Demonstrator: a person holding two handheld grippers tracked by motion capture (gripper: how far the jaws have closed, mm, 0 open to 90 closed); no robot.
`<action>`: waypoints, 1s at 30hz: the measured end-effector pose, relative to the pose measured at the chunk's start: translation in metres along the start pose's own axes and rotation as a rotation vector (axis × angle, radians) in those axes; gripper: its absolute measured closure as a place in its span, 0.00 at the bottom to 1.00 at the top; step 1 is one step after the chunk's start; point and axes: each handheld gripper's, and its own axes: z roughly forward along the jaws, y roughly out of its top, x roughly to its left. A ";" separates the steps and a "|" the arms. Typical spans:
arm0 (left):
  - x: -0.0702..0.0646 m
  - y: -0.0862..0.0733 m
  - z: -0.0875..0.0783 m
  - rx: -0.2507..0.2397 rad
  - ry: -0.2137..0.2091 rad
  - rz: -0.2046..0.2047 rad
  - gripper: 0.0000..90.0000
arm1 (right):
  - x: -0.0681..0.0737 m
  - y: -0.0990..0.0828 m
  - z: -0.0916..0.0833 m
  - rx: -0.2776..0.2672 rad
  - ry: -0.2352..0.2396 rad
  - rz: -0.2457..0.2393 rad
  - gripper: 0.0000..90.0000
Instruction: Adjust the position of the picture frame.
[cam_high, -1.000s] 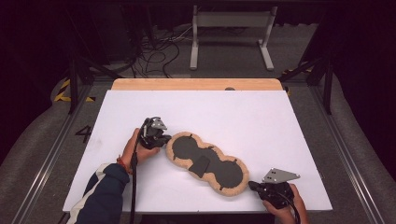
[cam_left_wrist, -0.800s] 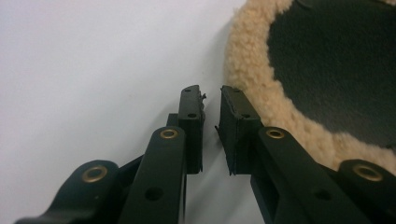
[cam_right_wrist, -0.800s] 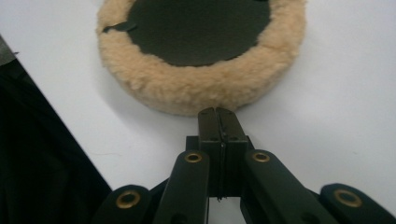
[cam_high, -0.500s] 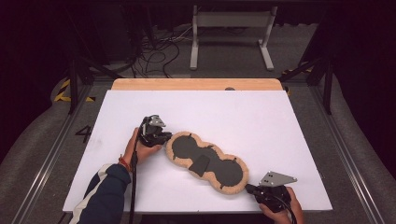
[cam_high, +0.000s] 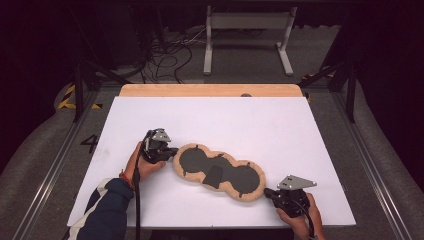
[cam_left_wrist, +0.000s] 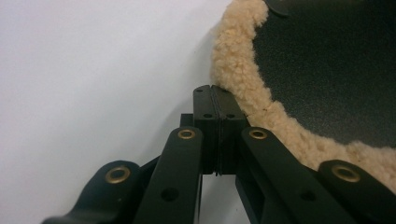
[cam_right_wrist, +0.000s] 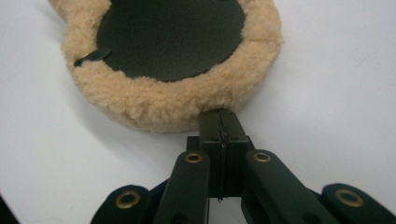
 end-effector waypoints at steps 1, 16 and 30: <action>0.000 -0.002 -0.001 0.000 -0.003 -0.003 1.00 | -0.001 0.001 0.001 -0.001 0.000 0.002 1.00; -0.002 -0.022 -0.020 -0.021 -0.012 -0.010 0.89 | -0.011 0.009 0.009 -0.019 -0.019 -0.009 1.00; -0.008 -0.031 -0.025 -0.030 -0.045 -0.004 0.87 | 0.009 0.005 0.002 -0.033 0.038 -0.051 0.97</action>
